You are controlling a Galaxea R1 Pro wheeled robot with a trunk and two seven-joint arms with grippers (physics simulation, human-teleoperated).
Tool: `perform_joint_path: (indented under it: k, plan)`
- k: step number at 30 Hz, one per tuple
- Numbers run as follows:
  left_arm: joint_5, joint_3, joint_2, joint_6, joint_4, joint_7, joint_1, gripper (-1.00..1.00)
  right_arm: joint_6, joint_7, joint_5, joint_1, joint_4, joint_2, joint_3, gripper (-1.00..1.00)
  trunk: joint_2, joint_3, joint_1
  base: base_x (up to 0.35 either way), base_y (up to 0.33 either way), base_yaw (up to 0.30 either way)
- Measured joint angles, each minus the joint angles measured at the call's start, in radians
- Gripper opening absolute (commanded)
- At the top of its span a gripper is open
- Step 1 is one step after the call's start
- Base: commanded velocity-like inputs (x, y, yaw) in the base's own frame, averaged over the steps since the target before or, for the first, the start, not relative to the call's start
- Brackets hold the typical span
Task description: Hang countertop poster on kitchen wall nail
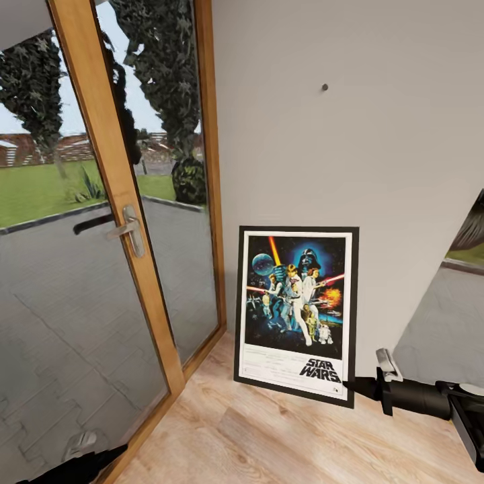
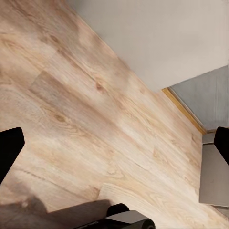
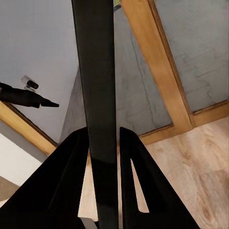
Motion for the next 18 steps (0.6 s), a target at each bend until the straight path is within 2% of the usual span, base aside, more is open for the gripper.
perform_joint_path:
  k: [2,3,5,6,10,18]
  plan:
    - [0.0,-0.004,-0.001,-0.002,0.0,0.0,0.0,1.0,0.003,-0.001,-0.001,-0.001,-0.001,0.0,0.0,-1.0,0.0,0.0,0.0,0.003,0.0,0.0]
    - [0.0,-0.022,-0.005,-0.033,0.0,0.0,0.0,1.0,0.01,-0.001,-0.023,-0.003,-0.057,-0.001,-0.003,-1.0,0.0,0.0,0.0,0.0,0.0,0.0]
    - [0.0,-0.027,-0.007,-0.048,0.0,0.0,0.0,1.0,0.013,-0.001,-0.058,-0.003,-0.098,-0.001,-0.003,-1.0,0.0,0.0,0.0,0.0,0.0,0.0]
    - [0.0,-0.034,-0.01,-0.06,0.0,0.001,0.0,1.0,0.102,-0.005,-0.131,-0.021,-0.169,-0.007,-0.004,-1.0,0.0,0.0,0.0,0.0,0.0,0.0]
    - [0.0,-0.038,-0.012,-0.061,0.0,0.0,0.0,1.0,0.155,-0.005,-0.141,-0.083,-0.203,-0.009,-0.004,-1.0,0.0,0.0,0.0,0.0,0.0,0.0]
    - [0.0,-0.054,-0.012,-0.062,0.0,0.0,0.0,1.0,0.178,-0.014,-0.139,-0.204,-0.229,-0.012,-0.004,-1.0,0.0,0.0,0.0,0.0,0.0,0.0]
